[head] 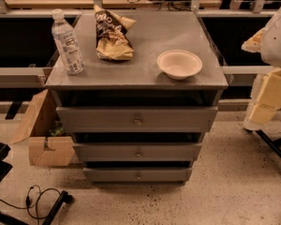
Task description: Open middle drawer
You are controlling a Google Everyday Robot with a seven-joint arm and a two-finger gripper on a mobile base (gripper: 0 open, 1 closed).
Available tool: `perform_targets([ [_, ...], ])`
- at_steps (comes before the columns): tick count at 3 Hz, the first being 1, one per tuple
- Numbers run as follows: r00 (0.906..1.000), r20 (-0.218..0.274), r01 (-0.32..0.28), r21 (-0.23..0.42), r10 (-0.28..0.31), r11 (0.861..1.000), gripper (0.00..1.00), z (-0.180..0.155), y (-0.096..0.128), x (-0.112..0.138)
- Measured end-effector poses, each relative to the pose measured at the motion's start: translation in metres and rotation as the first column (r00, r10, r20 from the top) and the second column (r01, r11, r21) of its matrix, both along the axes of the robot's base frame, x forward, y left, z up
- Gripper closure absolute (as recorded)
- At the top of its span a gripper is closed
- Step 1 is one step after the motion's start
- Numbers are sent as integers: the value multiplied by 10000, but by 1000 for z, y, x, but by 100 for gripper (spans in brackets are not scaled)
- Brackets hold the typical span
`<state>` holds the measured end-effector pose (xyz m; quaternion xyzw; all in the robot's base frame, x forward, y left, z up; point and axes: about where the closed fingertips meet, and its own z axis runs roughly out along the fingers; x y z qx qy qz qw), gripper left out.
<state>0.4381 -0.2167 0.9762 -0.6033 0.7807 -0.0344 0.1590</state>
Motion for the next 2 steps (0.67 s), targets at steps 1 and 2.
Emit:
perform_targets([
  [1,10000,0,0,0,0,10000,0,0,0,0],
  [2,9996,128,-238,-57,239,9997,0,-16,7,-1],
])
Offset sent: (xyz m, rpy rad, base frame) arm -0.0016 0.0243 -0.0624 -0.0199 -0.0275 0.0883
